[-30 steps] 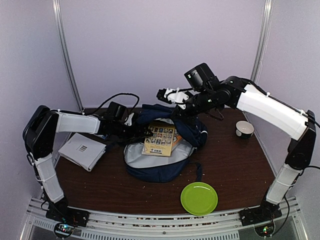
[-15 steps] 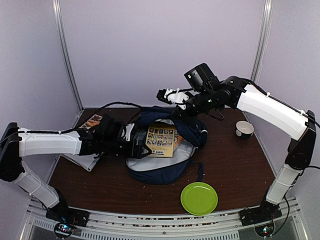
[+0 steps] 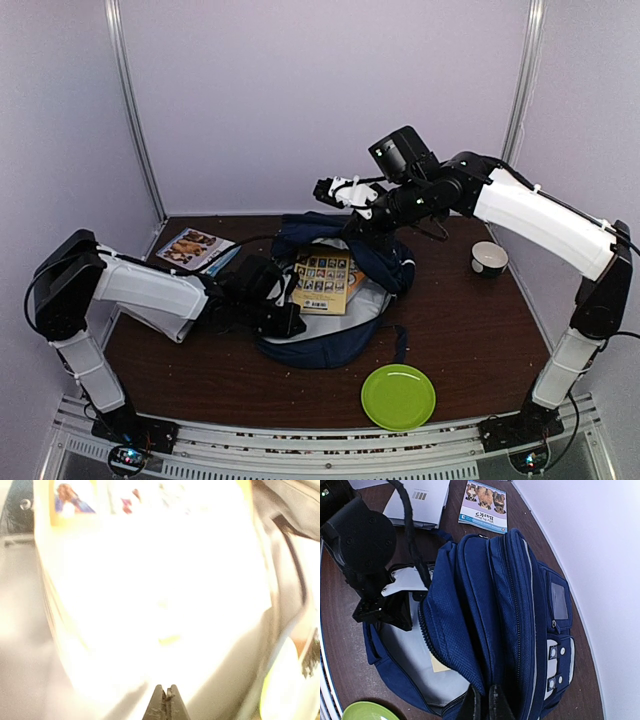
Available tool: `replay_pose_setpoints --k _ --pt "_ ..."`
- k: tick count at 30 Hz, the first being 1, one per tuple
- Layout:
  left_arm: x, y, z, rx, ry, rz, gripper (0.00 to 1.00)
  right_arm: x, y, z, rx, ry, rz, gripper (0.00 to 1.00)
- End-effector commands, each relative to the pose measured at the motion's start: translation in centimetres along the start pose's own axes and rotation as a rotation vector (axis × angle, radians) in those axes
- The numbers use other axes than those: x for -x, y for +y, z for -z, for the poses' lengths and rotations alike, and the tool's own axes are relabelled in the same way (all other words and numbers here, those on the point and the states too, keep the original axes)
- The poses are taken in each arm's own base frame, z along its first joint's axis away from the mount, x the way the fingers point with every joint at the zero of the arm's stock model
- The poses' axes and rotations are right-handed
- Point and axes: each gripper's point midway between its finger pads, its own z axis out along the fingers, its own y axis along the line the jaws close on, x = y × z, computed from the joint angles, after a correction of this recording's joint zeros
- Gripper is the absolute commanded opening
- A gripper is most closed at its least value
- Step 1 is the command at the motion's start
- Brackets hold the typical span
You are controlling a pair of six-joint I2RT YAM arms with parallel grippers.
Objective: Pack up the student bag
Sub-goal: Adjust the book in the largest pocket of the bag.
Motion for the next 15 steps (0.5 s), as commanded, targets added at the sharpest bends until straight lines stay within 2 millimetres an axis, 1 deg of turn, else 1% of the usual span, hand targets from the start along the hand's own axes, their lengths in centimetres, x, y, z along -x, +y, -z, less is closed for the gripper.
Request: replay_pose_setpoints --k 1,4,9,12,13,15 --pt "2.6 0.9 -1.2 0.066 -0.092 0.036 0.0 4.1 -0.6 3.6 -0.027 -0.157 0.008 0.0" --pt "3.9 1.6 -1.9 0.106 -0.117 0.042 0.0 3.9 -0.6 3.7 -0.029 -0.156 0.009 0.0" --pt "7.0 2.8 -1.4 0.175 -0.207 0.045 0.0 3.6 -0.5 3.9 -0.032 -0.15 0.012 0.0" --pt "8.9 3.4 -1.3 0.25 -0.239 0.018 0.0 3.4 -0.4 3.9 -0.034 -0.147 0.012 0.0" --pt "9.9 3.2 -1.5 0.26 -0.251 0.008 0.0 3.4 -0.4 3.9 -0.031 -0.149 0.013 0.0" --pt "11.0 2.9 -2.2 0.259 -0.262 -0.004 0.0 3.4 -0.4 3.9 -0.03 -0.15 0.011 0.0"
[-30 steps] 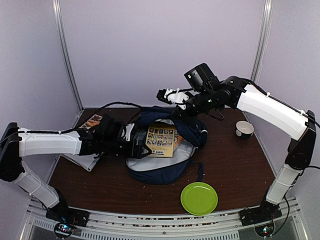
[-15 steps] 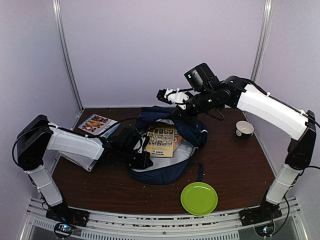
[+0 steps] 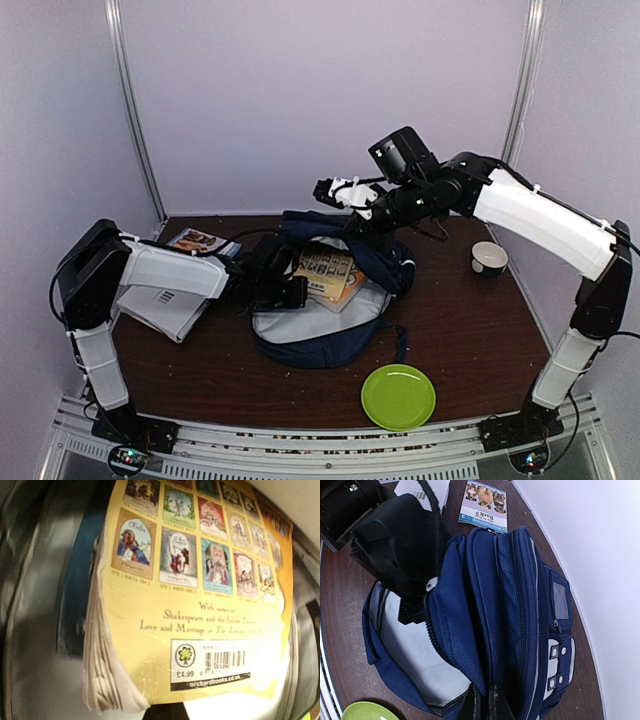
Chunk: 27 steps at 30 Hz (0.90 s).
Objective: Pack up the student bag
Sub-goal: Adjust the book in the largest pocket of the bag.
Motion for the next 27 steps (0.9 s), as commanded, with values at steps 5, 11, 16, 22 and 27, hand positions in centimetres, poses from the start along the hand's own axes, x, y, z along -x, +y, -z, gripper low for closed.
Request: replay_pose_setpoints --k 5,11,16,22,27 --pt "4.1 -1.2 -2.7 0.025 -0.08 -0.023 0.0 3.2 -0.8 3.8 -0.052 -0.137 0.023 0.0" --pt "3.4 -1.4 0.1 -0.023 -0.084 -0.003 0.05 1.4 -2.4 3.3 -0.114 -0.086 0.004 0.0" --pt "2.6 -2.4 5.0 -0.057 -0.108 -0.078 0.42 -0.4 -3.9 3.3 -0.138 -0.07 -0.032 0.0" --pt "-0.6 1.0 9.7 0.002 -0.099 -0.096 0.82 -2.2 -2.2 1.8 -0.076 -0.034 -0.001 0.0" --pt "-1.8 6.4 13.8 0.174 -0.152 -0.058 0.98 -3.8 -0.2 -0.2 -0.018 0.006 0.035 0.0"
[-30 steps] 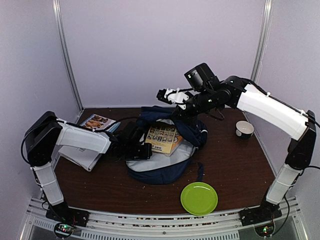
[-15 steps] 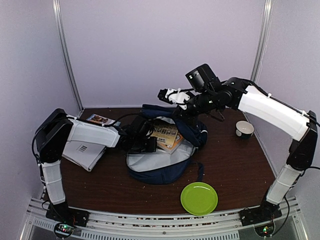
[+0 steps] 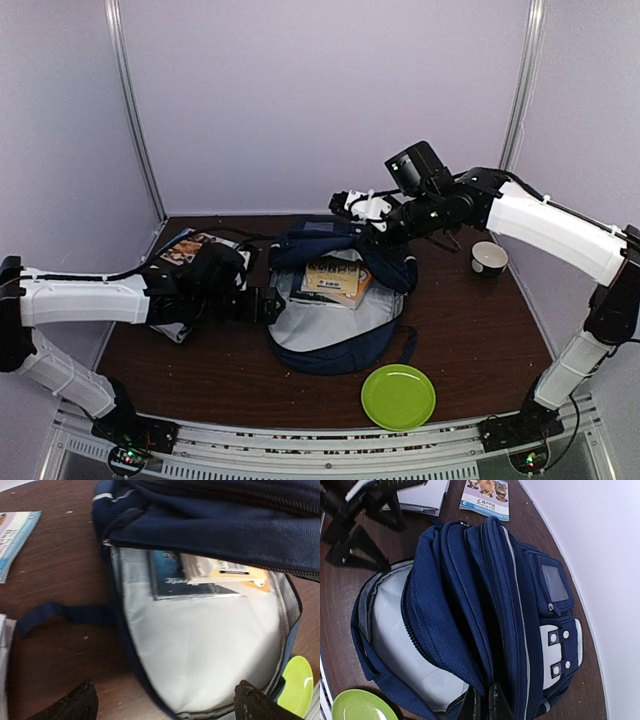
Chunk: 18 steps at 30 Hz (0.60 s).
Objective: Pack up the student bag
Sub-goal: Place the largest pocket of the student bag.
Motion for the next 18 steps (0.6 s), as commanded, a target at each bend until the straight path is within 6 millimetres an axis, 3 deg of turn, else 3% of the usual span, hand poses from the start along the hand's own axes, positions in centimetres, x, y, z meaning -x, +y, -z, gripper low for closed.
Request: replay_pose_setpoints --k 1,4,7,10,14,18 --pt "-0.4 5.6 3.4 0.208 -0.063 0.039 0.98 -0.3 1.0 -0.5 0.011 -0.011 0.049 0.0" --pt "-0.4 8.9 5.2 0.27 -0.077 0.125 0.98 -0.9 3.5 -1.5 0.061 0.009 0.112 0.04" --pt "-0.8 12.3 6.3 0.292 -0.061 0.232 0.98 -1.2 6.5 -2.1 0.117 0.028 0.173 0.29" --pt "-1.3 16.0 8.2 0.375 -0.094 0.322 0.96 -0.3 9.5 -1.9 0.164 0.012 0.244 0.45" --pt "-1.4 19.2 10.6 0.447 -0.152 0.398 0.95 0.8 13.8 -2.4 0.262 0.009 0.304 0.48" --pt "-2.0 21.0 11.3 0.471 -0.151 0.441 0.95 0.6 17.9 -5.2 0.369 0.069 0.334 0.48"
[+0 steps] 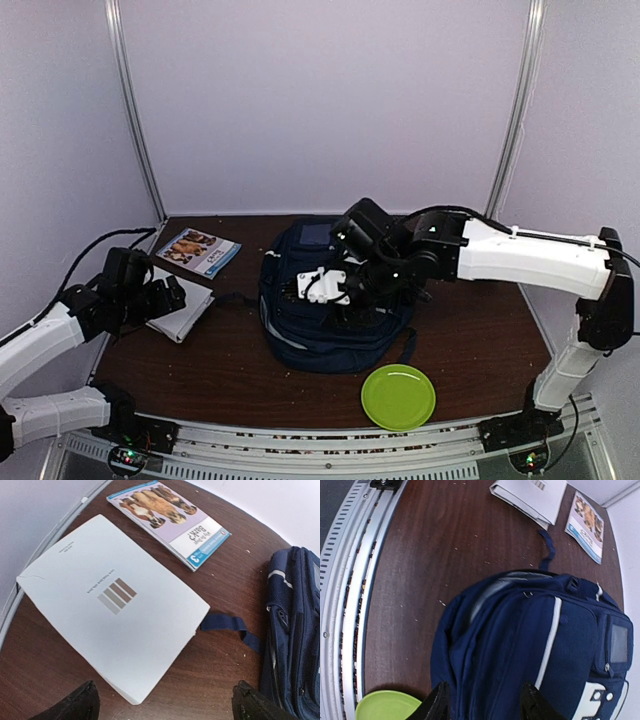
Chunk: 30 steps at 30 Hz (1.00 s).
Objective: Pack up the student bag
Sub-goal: Place the largest pocket of the student bag.
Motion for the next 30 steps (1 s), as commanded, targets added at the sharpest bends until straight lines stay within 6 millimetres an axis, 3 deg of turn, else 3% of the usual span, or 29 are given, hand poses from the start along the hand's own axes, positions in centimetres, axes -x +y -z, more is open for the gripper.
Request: replay_pose_setpoints --k 1,7,14,18,22,25,29,30 --pt "-0.6 2.3 -0.3 0.043 0.031 0.033 0.95 0.6 2.9 -4.3 0.112 0.066 0.029 0.48" --pt "-2.5 6.1 -1.1 0.153 0.088 0.138 0.97 2.3 2.1 -9.0 0.092 0.116 0.0 0.5" --pt "-3.1 9.2 -2.5 0.199 0.076 0.26 0.98 5.7 -0.1 -12.2 0.059 0.072 -0.111 0.51" --pt "-0.3 10.8 -3.0 0.282 -0.001 0.294 0.98 7.1 -1.2 -13.5 0.043 0.037 -0.147 0.54" --pt "3.3 11.5 -3.7 0.348 -0.059 0.314 0.98 7.5 0.0 -15.2 0.118 0.026 -0.214 0.55" --pt "5.8 11.5 -4.6 0.355 -0.08 0.307 0.98 7.1 1.0 -15.5 0.163 0.039 -0.246 0.55" --pt "9.1 11.3 -5.7 0.386 -0.066 0.233 0.96 6.2 2.1 -14.1 0.197 0.04 -0.254 0.54" --pt "9.6 11.2 -6.3 0.385 -0.053 0.221 0.93 4.7 3.2 -14.2 0.221 0.07 -0.258 0.54"
